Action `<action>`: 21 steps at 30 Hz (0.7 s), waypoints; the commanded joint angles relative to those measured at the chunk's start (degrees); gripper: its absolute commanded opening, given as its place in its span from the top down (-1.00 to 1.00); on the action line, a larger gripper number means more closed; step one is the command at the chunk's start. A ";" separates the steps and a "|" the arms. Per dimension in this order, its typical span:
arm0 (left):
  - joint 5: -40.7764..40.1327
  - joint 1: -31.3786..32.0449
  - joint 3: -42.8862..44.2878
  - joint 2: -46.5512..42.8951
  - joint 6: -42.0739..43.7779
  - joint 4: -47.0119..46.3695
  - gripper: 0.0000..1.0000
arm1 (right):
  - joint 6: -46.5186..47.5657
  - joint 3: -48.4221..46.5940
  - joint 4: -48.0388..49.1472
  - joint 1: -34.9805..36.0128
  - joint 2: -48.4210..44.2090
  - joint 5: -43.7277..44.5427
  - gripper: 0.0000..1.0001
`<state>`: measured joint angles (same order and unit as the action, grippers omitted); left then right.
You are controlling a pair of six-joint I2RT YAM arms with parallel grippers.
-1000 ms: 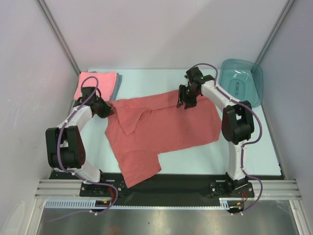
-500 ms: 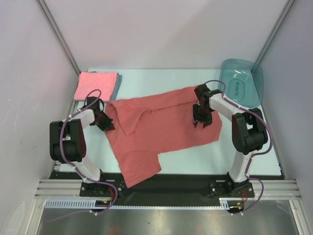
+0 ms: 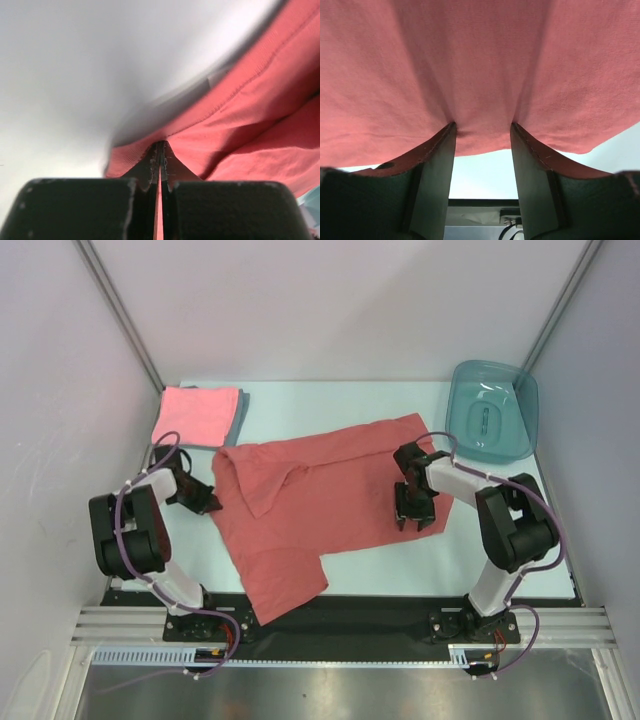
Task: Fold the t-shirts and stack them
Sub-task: Fold the tshirt
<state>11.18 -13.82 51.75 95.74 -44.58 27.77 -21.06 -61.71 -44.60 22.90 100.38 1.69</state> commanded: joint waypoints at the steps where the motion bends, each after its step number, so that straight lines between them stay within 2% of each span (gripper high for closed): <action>1: -11.00 -4.80 -4.02 -0.29 2.65 5.72 0.99 | -3.72 2.64 0.74 1.62 -3.43 -1.08 -0.07; 5: -11.00 -8.06 -6.83 -3.18 4.06 5.89 0.99 | -5.74 5.63 1.27 3.20 -5.10 -5.99 -0.07; 10: -11.00 -8.76 -7.89 -9.25 7.65 6.60 0.99 | -7.77 6.17 -1.01 5.23 -9.84 -9.25 -0.08; 12: -10.83 -8.68 -6.31 -12.94 9.15 5.98 0.65 | -6.89 3.88 -2.77 5.23 -12.57 -8.20 -0.09; 13: -10.13 -8.76 -5.52 -14.00 9.77 5.72 0.37 | -5.06 0.49 -3.38 5.14 -13.18 -7.50 -0.12; 14: -7.86 -8.59 -3.69 -15.31 10.12 4.76 0.26 | -4.09 -2.07 -3.82 4.71 -13.71 -6.28 -0.15; 17: -3.55 -7.71 0.70 -18.13 10.91 -0.42 0.00 | -1.10 -10.40 -1.82 0.94 -12.84 -3.98 -0.27; 20: 0.66 -7.01 4.14 -17.61 9.60 -5.08 -0.07 | -0.13 -16.31 4.07 -2.49 -8.81 -5.47 -0.41; 21: 3.21 -7.01 4.85 -16.83 8.20 -7.70 -0.09 | 0.49 -20.86 6.17 -3.98 -5.05 -6.34 -0.45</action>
<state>8.23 -21.28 52.38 79.70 -36.01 28.38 -23.38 -74.61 -44.95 22.33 90.61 -4.58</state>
